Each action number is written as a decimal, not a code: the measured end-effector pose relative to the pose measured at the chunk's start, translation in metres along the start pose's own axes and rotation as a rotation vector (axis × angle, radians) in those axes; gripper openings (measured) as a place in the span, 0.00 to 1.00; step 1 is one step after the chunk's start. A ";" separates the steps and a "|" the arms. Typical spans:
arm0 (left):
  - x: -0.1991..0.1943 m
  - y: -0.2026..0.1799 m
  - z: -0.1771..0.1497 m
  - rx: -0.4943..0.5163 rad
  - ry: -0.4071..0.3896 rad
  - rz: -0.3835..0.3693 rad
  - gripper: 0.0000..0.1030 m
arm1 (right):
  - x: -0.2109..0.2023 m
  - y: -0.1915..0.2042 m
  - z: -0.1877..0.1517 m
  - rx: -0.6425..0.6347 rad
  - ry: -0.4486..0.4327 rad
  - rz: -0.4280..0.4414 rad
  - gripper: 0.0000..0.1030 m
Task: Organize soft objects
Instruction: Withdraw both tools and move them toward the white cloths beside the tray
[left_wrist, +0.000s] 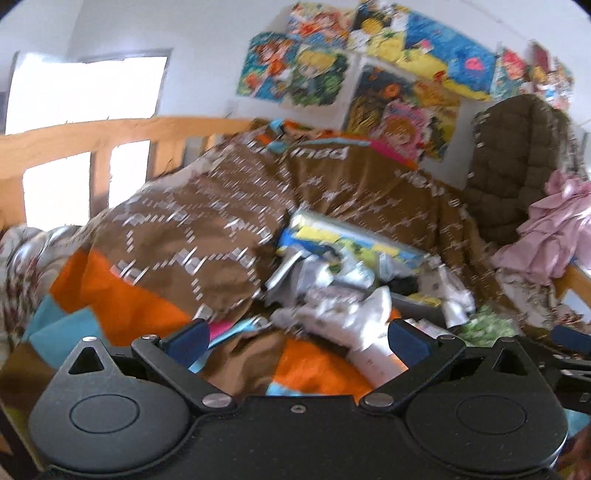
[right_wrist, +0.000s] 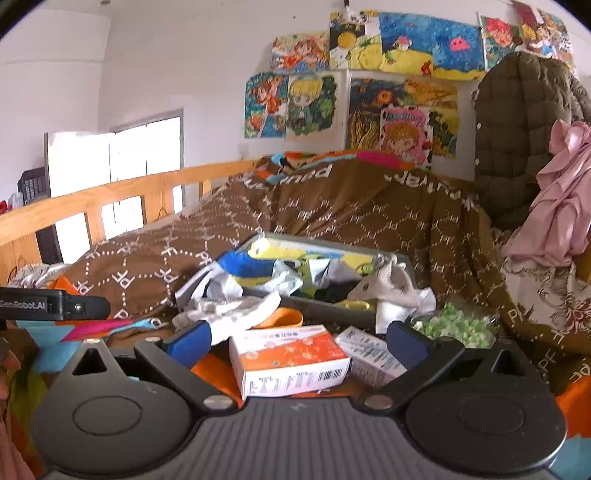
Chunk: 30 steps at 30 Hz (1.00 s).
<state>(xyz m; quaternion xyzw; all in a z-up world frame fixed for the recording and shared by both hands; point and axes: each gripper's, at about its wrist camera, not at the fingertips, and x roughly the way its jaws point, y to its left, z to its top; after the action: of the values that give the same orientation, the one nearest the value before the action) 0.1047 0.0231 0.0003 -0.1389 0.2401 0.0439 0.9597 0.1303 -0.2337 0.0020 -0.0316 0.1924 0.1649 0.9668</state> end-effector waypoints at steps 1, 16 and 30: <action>0.003 0.003 0.000 -0.008 0.020 0.017 0.99 | 0.002 0.001 -0.001 0.000 0.009 0.000 1.00; 0.022 0.020 -0.003 -0.091 0.143 0.097 0.99 | 0.026 0.009 -0.008 -0.029 0.090 0.037 1.00; 0.038 0.022 -0.005 -0.069 0.181 0.134 0.99 | 0.058 0.034 -0.018 -0.147 0.133 0.097 1.00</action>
<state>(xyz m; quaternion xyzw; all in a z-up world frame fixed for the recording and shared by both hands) 0.1329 0.0429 -0.0275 -0.1589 0.3329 0.1038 0.9237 0.1628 -0.1863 -0.0367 -0.1039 0.2448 0.2229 0.9379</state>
